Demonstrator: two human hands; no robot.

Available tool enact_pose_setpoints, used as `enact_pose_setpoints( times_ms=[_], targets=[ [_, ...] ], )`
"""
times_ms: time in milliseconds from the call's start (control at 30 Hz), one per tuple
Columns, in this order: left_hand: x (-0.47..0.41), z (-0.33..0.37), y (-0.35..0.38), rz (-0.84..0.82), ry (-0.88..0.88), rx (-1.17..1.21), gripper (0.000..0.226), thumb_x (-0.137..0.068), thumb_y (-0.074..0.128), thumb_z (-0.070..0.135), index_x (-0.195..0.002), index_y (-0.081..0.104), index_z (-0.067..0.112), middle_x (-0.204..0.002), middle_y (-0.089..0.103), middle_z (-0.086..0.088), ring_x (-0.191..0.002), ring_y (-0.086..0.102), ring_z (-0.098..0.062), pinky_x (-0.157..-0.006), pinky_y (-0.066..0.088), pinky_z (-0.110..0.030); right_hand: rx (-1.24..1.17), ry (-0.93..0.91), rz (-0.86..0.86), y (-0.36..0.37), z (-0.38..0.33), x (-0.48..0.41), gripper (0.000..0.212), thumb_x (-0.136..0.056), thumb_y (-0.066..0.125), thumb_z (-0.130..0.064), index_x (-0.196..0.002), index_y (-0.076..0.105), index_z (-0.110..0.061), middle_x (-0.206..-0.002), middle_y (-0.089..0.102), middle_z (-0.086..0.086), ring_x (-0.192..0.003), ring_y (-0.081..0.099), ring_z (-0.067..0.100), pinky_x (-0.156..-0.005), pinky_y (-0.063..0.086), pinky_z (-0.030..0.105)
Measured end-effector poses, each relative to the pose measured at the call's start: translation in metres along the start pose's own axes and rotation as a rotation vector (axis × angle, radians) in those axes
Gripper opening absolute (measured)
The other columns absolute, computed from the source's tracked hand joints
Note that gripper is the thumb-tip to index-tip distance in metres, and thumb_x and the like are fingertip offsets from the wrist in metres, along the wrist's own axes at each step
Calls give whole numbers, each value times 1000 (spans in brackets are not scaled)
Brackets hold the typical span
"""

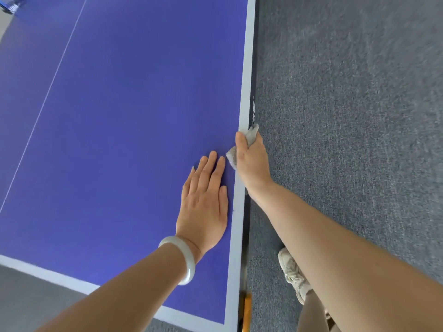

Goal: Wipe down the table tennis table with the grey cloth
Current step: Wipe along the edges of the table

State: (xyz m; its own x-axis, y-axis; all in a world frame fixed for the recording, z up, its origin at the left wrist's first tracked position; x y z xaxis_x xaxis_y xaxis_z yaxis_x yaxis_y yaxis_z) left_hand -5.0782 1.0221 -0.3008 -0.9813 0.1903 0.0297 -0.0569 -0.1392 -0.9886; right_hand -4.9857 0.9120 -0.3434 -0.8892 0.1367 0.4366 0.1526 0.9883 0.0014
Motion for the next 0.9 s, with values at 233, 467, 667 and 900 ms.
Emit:
enact_pose_setpoints(
  times_ms=[233, 467, 667, 900],
  targets=[
    [-7, -1, -2, -43, 26, -71, 56, -100, 27, 26, -153, 31, 10, -161, 27, -8, -148, 22, -24, -119, 18, -41, 73, 60, 3, -2, -39, -68, 57, -103, 42, -45, -143, 38, -4, -134, 52, 18, -115, 56, 31, -88, 43, 35],
    [-18, 2, -18, -192, 27, -229, 56, -94, 33, 29, -141, 52, 5, -146, 49, -16, -131, 52, -34, -103, 47, -48, 309, 193, -37, -7, -62, -53, 58, -105, 36, -44, -145, 35, -2, -144, 42, 22, -129, 44, 39, -104, 37, 45],
    [-20, 25, -39, -314, -74, -231, 58, -94, 30, 30, -139, 55, 4, -147, 49, -16, -134, 50, -33, -105, 48, -43, 478, 253, -213, -30, -80, -3, 29, -103, 44, -21, -126, 52, -3, -121, 61, 20, -106, 62, 33, -71, 44, 21],
    [-43, 50, -47, -429, -291, -91, 53, -100, 37, 31, -149, 21, 14, -159, 11, -8, -146, 15, -29, -116, 26, -34, 596, 147, -346, -112, -121, 16, 10, -94, 60, -24, -100, 59, -16, -91, 64, 3, -84, 64, 21, -76, 52, 34]
  ],
)
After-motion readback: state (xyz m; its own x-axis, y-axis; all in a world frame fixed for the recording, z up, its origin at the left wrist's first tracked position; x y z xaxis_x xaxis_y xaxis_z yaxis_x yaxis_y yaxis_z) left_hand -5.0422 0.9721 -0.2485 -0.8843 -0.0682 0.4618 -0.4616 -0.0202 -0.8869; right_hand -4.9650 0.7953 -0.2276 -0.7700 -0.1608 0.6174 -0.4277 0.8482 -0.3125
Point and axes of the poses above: each hand's wrist, its own x-axis away from the middle knuckle, its own y-axis out of the palm, z = x × y, the point moved 1 cm from there along -x, towards the middle knuckle
